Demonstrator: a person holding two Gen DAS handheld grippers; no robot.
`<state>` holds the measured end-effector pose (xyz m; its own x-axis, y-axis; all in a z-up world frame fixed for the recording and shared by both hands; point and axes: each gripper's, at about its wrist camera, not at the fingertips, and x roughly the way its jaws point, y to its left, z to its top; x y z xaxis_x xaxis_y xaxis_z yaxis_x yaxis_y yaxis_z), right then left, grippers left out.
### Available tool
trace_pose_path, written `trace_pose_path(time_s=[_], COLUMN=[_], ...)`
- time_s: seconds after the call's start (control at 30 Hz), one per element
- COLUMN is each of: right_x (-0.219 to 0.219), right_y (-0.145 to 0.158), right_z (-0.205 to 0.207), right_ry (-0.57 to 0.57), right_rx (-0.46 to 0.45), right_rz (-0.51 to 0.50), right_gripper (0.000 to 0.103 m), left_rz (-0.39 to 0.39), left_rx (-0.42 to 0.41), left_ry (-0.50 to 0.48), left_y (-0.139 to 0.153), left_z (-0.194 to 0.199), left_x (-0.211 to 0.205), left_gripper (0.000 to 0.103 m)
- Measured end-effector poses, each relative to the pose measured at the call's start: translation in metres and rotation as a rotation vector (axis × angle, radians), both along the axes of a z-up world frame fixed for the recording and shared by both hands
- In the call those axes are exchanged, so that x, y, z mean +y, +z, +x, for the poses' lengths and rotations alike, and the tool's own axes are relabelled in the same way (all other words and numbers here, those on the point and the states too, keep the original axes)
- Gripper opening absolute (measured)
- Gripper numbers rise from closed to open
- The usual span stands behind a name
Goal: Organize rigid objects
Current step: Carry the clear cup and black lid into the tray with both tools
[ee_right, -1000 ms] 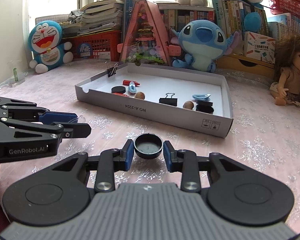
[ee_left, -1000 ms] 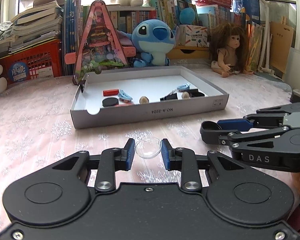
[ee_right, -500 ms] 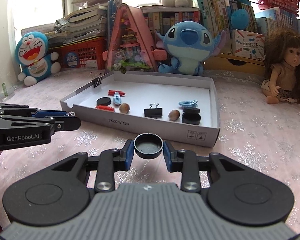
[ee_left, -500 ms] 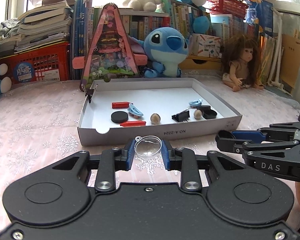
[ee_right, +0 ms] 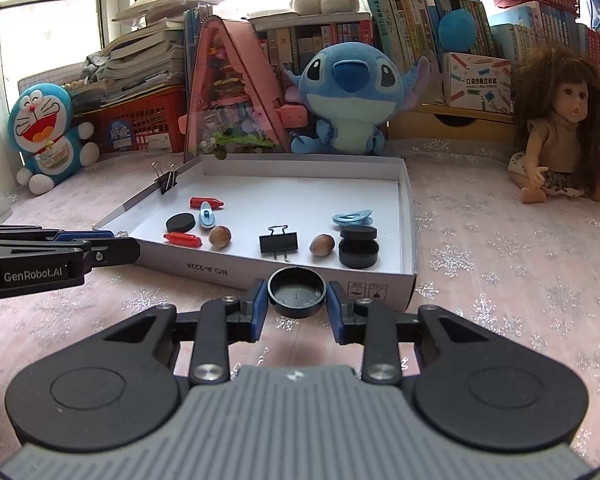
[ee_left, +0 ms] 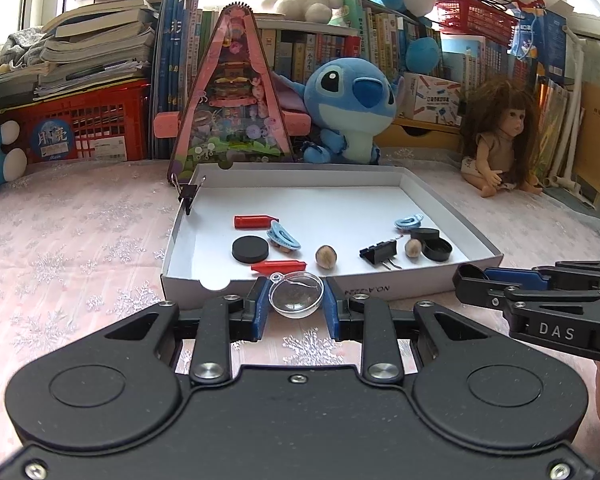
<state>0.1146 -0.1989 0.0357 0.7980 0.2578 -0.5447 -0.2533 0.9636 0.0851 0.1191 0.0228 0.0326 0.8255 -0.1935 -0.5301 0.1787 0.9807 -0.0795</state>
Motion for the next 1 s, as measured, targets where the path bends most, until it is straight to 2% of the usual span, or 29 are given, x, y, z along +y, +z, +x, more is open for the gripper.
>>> trace_pose_path(time_s=[0.67, 1.0], right_x=[-0.011, -0.007], right_y=[0.013, 0.018], right_z=[0.013, 0.032], right_ry=[-0.032, -0.044], right_rx=[-0.015, -0.023], right_rz=[0.042, 0.061], right_gripper=[0.037, 0.037], left_rz=[-0.018, -0.014], left_rx=[-0.013, -0.017], left_ry=[0.06, 0.058], left_y=[0.009, 0.013], left_z=[0.033, 0.052], left_x=[0.01, 0.006], left_gripper=[0.026, 0.026])
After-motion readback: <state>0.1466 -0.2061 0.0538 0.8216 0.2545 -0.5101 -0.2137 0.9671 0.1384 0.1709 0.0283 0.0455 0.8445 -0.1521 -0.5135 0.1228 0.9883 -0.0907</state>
